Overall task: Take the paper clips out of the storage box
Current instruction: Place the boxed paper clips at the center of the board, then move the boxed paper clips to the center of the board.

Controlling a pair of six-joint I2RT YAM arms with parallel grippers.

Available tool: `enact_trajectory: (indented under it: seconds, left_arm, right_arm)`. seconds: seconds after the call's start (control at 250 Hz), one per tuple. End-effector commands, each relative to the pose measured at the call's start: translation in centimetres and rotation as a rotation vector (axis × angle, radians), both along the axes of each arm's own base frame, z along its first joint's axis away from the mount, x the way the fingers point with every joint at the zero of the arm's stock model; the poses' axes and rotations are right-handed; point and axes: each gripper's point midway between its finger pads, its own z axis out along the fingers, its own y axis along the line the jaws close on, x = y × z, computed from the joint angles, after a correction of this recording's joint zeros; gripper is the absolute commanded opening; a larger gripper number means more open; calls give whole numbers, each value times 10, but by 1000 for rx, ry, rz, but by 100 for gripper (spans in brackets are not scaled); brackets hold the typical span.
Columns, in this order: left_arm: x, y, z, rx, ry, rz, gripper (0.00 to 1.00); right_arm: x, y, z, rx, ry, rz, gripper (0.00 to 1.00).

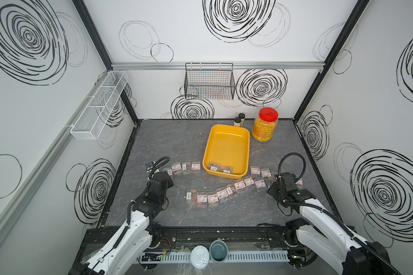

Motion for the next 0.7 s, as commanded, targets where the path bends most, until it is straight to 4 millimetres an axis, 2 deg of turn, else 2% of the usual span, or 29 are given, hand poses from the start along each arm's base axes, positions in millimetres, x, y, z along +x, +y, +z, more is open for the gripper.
enact_trajectory:
  seconds: [0.0,0.324,0.559,0.695]
  left_arm:
    - [2,0,1,-5,-13,6,46]
    - [1,1,1,-5,-15,9,46]
    - [1,1,1,-2,-12,11,46]
    - [1,2,1,-3,-12,14,46]
  right_arm:
    - [6,3,2,74,-58,-66,68]
    - [24,13,8,92,-122,-11,67]
    - [40,21,24,31,-188,136,68]
    - [43,22,25,-9,-199,200,70]
